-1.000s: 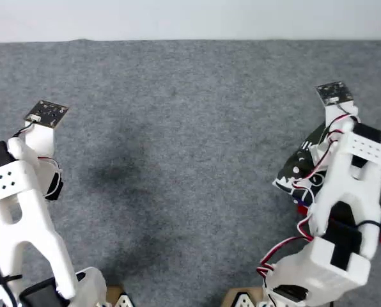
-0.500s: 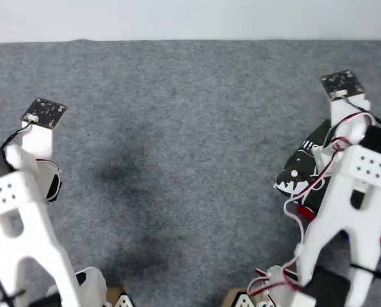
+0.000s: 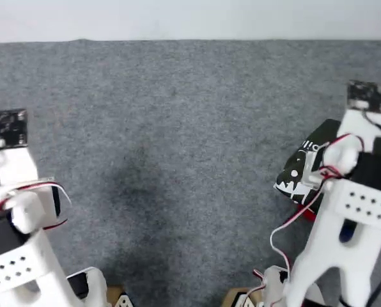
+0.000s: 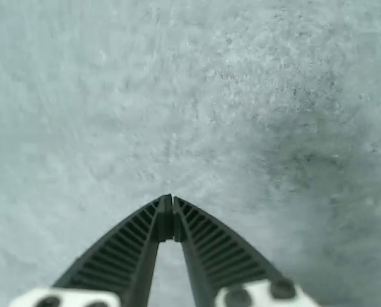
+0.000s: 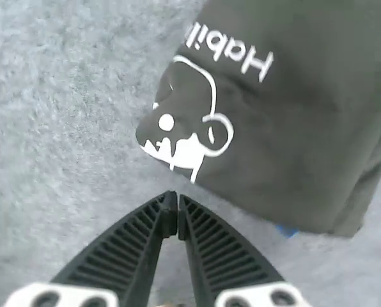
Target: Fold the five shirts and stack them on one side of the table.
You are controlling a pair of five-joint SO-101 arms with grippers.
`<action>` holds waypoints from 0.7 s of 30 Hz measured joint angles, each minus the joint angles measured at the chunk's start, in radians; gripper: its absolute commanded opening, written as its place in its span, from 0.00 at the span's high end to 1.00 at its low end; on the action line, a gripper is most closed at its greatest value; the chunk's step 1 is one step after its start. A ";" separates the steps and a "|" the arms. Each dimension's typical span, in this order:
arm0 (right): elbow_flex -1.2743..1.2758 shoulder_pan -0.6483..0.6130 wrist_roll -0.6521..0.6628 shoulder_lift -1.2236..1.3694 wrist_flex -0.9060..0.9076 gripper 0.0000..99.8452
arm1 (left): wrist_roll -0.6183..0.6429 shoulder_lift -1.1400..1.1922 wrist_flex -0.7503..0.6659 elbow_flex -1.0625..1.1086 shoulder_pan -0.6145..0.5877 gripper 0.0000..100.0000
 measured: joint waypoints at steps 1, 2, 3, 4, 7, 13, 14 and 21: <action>0.040 0.000 -0.029 -0.025 -0.012 0.99 | 0.026 -0.018 -0.017 0.035 -0.002 0.99; 0.083 0.000 -0.051 -0.055 -0.032 0.99 | 0.041 -0.044 -0.044 0.077 -0.002 0.99; 0.129 0.000 -0.066 -0.087 -0.060 0.99 | 0.049 -0.072 -0.074 0.123 -0.002 0.99; 0.178 0.000 -0.080 -0.126 -0.087 0.99 | 0.054 -0.103 -0.110 0.175 -0.002 0.99; 0.336 0.000 -0.117 -0.255 -0.199 0.99 | 0.064 -0.206 -0.253 0.354 -0.002 1.00; 0.671 0.000 -0.129 -0.499 -0.400 0.99 | 0.069 -0.442 -0.433 0.694 0.077 1.00; 0.715 -0.005 -0.129 -0.534 -0.420 0.99 | 0.069 -0.482 -0.446 0.738 0.097 1.00; 1.007 -0.166 -0.098 -0.792 -0.463 0.99 | 0.167 -0.758 -0.476 0.944 0.287 1.00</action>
